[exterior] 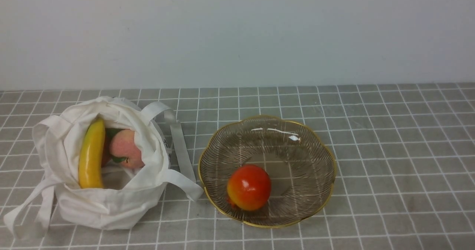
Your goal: Take the fruit out of the bag on the grey coffee tablecloth and place them on the plate.
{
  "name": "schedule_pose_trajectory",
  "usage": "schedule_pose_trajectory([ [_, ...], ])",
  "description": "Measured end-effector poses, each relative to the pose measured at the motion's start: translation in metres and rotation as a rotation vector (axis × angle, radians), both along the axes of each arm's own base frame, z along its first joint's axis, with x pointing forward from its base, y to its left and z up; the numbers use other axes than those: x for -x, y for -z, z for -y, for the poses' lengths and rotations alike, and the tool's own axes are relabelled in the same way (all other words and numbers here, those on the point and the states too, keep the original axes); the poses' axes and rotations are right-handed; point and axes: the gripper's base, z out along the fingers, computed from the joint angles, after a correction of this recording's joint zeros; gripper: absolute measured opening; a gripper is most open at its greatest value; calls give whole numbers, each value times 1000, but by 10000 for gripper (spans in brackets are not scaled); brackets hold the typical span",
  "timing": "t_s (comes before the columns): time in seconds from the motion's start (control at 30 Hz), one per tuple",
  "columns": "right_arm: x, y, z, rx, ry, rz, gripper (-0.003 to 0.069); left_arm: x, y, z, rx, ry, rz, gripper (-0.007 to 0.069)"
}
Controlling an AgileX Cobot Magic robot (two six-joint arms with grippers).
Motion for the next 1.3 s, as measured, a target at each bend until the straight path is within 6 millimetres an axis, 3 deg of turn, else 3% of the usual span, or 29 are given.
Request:
schedule_pose_trajectory([
  [0.13, 0, 0, 0, 0, 0, 0, -17, -8, 21, -1, -75, -45, -40, -8],
  [0.3, 0, 0, 0, 0, 0, 0, -17, -21, 78, -6, -131, -187, -161, -8],
  [0.33, 0, 0, 0, 0, 0, 0, -17, -26, 97, -7, -137, -221, -220, -8],
  [0.53, 0, 0, 0, 0, 0, 0, -17, -33, 152, -13, -165, -316, -402, -8],
  [1.3, 0, 0, 0, 0, 0, 0, -17, -33, 154, -13, -138, -319, -404, -8],
])
